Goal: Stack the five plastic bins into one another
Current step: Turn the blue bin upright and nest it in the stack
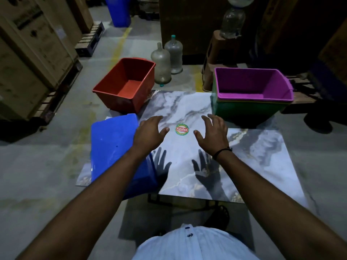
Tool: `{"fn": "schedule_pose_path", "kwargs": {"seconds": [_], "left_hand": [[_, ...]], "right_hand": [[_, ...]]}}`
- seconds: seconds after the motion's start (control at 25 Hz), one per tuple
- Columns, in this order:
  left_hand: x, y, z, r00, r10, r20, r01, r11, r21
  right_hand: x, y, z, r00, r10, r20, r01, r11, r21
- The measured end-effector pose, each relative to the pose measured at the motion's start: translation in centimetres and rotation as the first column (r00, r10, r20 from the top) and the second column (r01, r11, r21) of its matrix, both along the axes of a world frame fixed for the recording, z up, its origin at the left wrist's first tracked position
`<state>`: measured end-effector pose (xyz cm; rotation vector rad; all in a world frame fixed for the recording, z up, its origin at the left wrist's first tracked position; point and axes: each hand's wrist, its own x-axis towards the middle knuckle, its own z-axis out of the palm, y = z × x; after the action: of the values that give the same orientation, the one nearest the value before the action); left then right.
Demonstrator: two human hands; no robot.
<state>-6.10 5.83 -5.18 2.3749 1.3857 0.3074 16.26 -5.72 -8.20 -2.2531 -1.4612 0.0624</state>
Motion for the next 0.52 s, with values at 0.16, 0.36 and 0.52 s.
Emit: {"fn": "schedule_pose_path", "kwargs": {"seconds": [0.16, 0.36, 0.52], "left_hand": [[-4.5, -0.4, -0.1, 0.996, 0.065, -0.068, -0.066, 0.998, -0.007], [-10.4, -2.0, -0.9, 0.938, 0.320, -0.133, -0.325, 0.945, -0.017], [-13.7, -3.0, -1.7, 0.850, 0.510, -0.134, -0.523, 0.847, -0.091]], "right_hand": [[-4.6, 0.5, -0.3, 0.995, 0.064, -0.073, -0.065, 0.998, -0.002], [-11.2, 1.2, -0.7, 0.961, 0.189, -0.202, -0.211, 0.973, -0.095], [-15.3, 1.5, -1.1, 0.913, 0.288, -0.288, -0.344, 0.924, -0.168]]}}
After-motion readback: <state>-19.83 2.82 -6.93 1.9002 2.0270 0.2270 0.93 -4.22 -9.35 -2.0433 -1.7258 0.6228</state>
